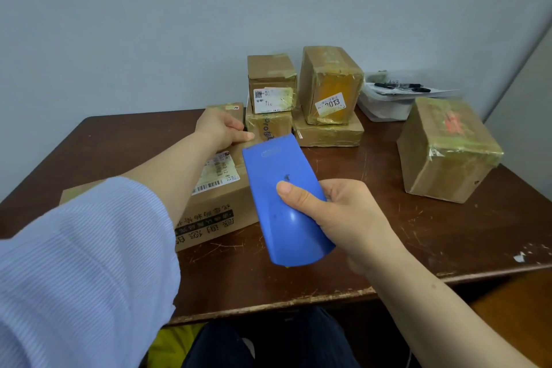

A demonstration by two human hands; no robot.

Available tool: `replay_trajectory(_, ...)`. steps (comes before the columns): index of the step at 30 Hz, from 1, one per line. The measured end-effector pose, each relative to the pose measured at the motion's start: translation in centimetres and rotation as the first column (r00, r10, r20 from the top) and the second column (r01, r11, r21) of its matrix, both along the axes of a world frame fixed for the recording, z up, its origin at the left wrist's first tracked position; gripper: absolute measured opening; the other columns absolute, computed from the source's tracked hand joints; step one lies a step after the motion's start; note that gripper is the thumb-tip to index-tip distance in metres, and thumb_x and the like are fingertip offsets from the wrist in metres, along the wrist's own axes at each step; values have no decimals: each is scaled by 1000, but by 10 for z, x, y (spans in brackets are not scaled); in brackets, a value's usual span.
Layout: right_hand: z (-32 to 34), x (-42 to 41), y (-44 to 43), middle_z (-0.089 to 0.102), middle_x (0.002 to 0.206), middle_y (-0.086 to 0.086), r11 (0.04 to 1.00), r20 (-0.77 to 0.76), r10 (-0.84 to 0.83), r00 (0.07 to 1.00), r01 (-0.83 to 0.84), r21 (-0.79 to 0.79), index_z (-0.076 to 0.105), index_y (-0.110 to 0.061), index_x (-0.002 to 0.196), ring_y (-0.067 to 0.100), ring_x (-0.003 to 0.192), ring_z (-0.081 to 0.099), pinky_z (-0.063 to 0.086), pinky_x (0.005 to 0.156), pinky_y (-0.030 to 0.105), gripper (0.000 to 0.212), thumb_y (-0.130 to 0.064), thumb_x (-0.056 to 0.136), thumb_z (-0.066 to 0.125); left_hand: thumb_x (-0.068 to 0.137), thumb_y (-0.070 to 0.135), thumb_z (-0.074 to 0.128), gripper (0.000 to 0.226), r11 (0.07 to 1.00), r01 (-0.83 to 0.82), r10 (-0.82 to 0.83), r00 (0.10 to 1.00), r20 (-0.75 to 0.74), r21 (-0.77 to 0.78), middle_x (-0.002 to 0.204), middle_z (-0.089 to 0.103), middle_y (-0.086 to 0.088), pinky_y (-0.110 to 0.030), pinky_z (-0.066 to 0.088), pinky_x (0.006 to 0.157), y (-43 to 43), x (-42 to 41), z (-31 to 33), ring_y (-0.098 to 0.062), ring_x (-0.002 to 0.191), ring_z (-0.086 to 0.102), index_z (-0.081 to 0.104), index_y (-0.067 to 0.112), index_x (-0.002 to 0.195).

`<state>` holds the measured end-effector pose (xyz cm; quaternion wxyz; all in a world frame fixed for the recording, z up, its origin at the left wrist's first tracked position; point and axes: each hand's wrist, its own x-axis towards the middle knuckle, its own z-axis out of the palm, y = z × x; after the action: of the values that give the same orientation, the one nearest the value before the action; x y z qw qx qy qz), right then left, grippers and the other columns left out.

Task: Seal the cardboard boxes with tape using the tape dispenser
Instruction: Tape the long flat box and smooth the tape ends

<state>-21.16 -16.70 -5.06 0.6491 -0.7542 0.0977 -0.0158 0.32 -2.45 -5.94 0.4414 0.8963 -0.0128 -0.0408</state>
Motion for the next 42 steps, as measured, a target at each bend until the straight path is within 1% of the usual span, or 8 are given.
replay_trajectory(8,-3,1,0,73,79,8,1000,12,-2,1000,2,28,68,6,82,22,71,71,56,66,38,43,-37,76,72,81,29,74,67,943,8,-44,994,102,333,144,35,-17,-37,34,105,0,-9,2,-31,133,37,44,21,140)
replay_trajectory(12,-4,6,-5,73,81,12,998,11,10,1000,-11,64,67,3,79,23,70,69,52,65,34,38,-35,78,72,90,16,60,13,993,28,-51,975,215,112,104,66,-1,-31,50,84,13,-20,-1,-18,93,63,70,18,98)
replay_trajectory(17,-4,24,-8,73,80,3,989,-44,63,997,-56,137,68,-11,76,17,68,69,54,62,28,21,-31,82,70,85,-3,42,41,925,380,-376,922,-95,21,79,54,3,-14,40,52,23,-52,21,-9,60,43,62,21,111)
replay_trajectory(21,1,36,-8,72,75,2,991,-73,89,993,-81,105,68,-11,73,16,64,68,52,60,28,23,-32,82,71,66,21,79,72,744,656,-582,728,-364,122,117,55,11,-24,45,94,35,-56,25,-5,103,54,43,27,128)
replay_trajectory(24,2,33,-9,72,75,2,989,-80,95,992,-85,118,69,-11,74,16,64,69,51,57,26,22,-31,81,72,33,60,88,118,770,568,-507,821,-262,290,131,48,17,-35,38,107,35,-49,9,-10,124,45,37,33,136)
replay_trajectory(26,0,27,-8,72,73,1,990,-76,90,993,-81,120,69,-9,75,15,63,69,51,54,25,22,-30,76,76,23,76,80,118,790,497,-472,867,-161,358,126,54,18,-41,38,106,37,-45,-2,-12,121,50,42,42,130)
replay_trajectory(36,3,-36,-41,73,72,-1,985,-192,27,981,-59,-161,72,-12,82,10,60,68,52,52,23,52,-43,41,82,65,38,84,102,856,386,-357,922,-147,344,144,41,-2,-27,31,98,33,-54,8,-21,130,40,27,15,147)
replay_trajectory(42,12,-26,-40,68,101,5,899,-275,-10,961,-111,-423,64,-9,100,20,87,66,54,73,38,72,-54,47,82,37,64,78,134,817,378,-325,926,-195,435,149,34,0,-41,28,112,34,-55,10,-22,134,36,19,20,150)
